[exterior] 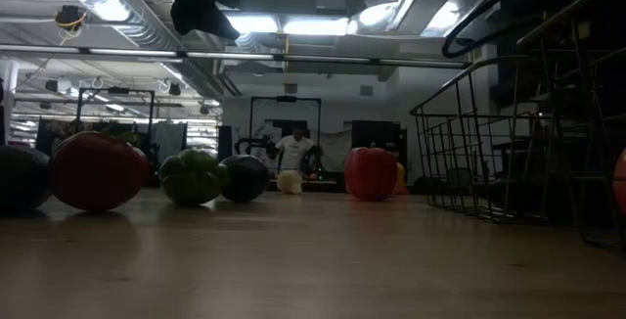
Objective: Sort produce into baskets
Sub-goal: Put the red tomato into the bottom wire basket
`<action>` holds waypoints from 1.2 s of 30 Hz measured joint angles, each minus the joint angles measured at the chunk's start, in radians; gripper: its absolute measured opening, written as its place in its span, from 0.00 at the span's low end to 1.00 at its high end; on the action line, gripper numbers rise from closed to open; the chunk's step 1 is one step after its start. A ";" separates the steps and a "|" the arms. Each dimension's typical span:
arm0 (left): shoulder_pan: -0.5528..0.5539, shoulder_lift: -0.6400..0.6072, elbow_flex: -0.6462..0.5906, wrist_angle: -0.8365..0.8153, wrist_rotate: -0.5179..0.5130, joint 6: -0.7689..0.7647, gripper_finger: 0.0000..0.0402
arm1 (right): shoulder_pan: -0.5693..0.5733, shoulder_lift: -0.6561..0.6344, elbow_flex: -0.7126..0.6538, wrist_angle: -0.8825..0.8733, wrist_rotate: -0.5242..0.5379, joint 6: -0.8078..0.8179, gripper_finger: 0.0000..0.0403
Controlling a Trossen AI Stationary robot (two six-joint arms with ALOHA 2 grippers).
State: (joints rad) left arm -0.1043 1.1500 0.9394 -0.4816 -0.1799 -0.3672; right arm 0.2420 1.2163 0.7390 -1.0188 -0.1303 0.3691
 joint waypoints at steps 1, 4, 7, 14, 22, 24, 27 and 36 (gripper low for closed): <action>0.000 0.000 0.000 0.000 0.000 0.000 0.69 | 0.000 0.000 0.000 0.000 0.010 0.000 0.59; 0.000 0.000 0.000 0.000 0.000 0.000 0.69 | 0.000 0.000 0.000 0.000 0.047 -0.001 0.59; 0.000 0.004 0.000 0.003 0.000 -0.006 0.69 | 0.000 0.000 0.000 0.000 0.079 0.000 0.59; 0.000 0.032 0.000 0.023 0.000 -0.108 0.69 | 0.000 0.000 0.000 0.009 0.086 -0.001 0.59; -0.001 0.056 0.000 0.012 0.025 -0.207 0.69 | 0.000 0.000 0.001 0.040 0.086 -0.001 0.59; -0.001 0.055 0.000 -0.012 0.059 -0.229 0.69 | 0.000 0.000 0.001 0.044 0.086 0.000 0.59; -0.009 0.055 0.000 -0.057 0.108 -0.264 0.69 | 0.000 0.000 0.001 0.051 0.086 0.000 0.59; -0.099 0.063 0.000 -0.257 0.122 -0.281 0.69 | 0.000 0.000 0.001 0.053 0.086 0.000 0.59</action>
State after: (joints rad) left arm -0.2037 1.2129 0.9390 -0.7383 -0.0582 -0.6484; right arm 0.2420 1.2160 0.7399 -0.9657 -0.0444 0.3691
